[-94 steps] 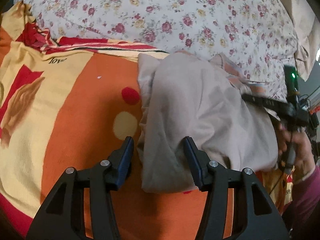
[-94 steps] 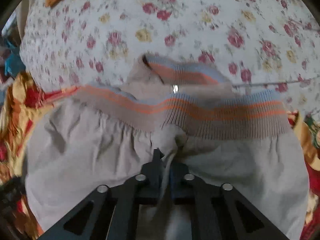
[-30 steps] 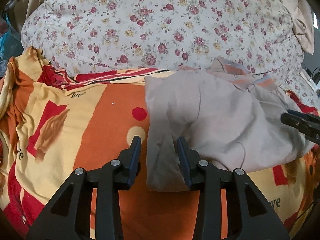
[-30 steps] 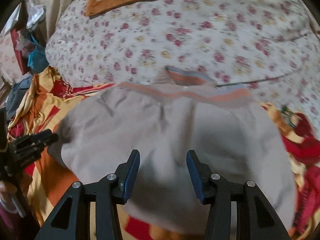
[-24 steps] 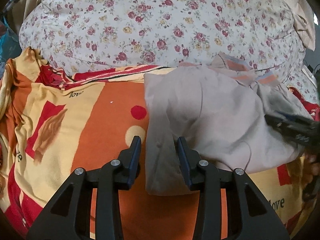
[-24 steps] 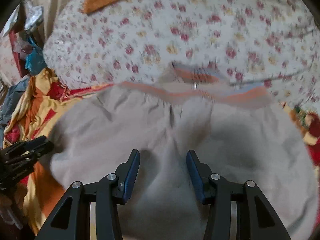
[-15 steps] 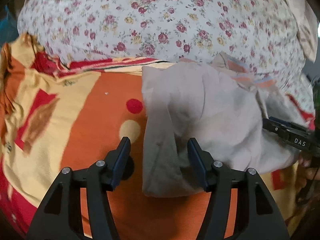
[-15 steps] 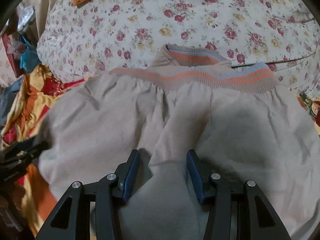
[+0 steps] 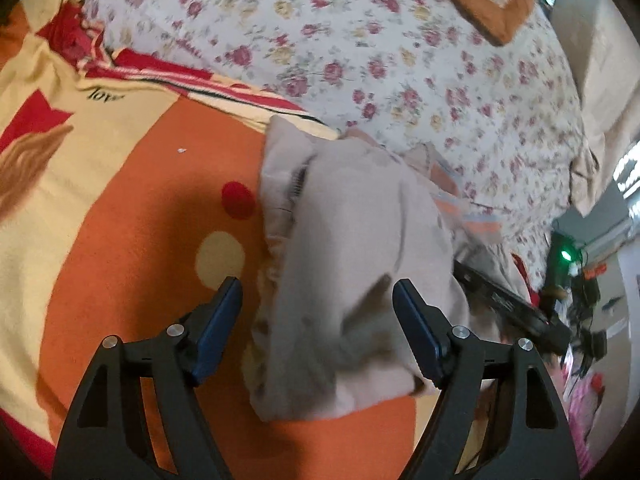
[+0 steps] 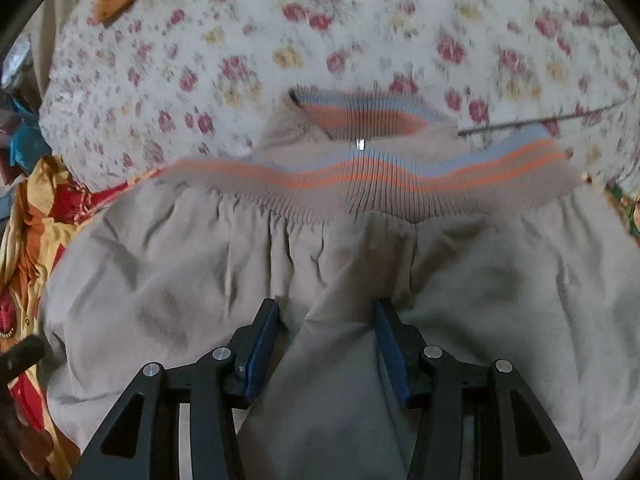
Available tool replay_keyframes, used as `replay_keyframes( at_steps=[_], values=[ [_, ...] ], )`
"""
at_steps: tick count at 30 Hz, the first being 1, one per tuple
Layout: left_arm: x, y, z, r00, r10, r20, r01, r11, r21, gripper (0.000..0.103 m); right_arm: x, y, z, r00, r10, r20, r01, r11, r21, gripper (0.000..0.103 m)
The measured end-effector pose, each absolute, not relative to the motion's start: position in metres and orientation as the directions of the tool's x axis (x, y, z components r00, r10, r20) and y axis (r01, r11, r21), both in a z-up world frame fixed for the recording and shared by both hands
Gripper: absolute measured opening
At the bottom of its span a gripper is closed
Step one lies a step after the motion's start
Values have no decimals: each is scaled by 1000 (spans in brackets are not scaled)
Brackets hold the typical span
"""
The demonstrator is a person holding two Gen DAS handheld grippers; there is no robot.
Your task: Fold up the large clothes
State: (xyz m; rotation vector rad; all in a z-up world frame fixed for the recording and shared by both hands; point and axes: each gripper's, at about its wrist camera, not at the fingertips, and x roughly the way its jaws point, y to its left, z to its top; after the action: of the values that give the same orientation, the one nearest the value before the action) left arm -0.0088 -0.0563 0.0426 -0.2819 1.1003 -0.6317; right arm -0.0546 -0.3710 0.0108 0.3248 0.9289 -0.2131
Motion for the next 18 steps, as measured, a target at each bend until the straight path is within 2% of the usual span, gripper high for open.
replay_keyframes(
  at_steps=[10, 18],
  values=[
    [-5, -65, 35, 363, -507, -782, 348, 852, -391, 78, -111, -382, 40, 607, 20, -795, 275, 933, 234, 61],
    [-6, -66, 34, 366, -500, -785, 353, 855, -380, 78, -160, -383, 52, 626, 26, -780, 244, 943, 227, 66]
  ],
)
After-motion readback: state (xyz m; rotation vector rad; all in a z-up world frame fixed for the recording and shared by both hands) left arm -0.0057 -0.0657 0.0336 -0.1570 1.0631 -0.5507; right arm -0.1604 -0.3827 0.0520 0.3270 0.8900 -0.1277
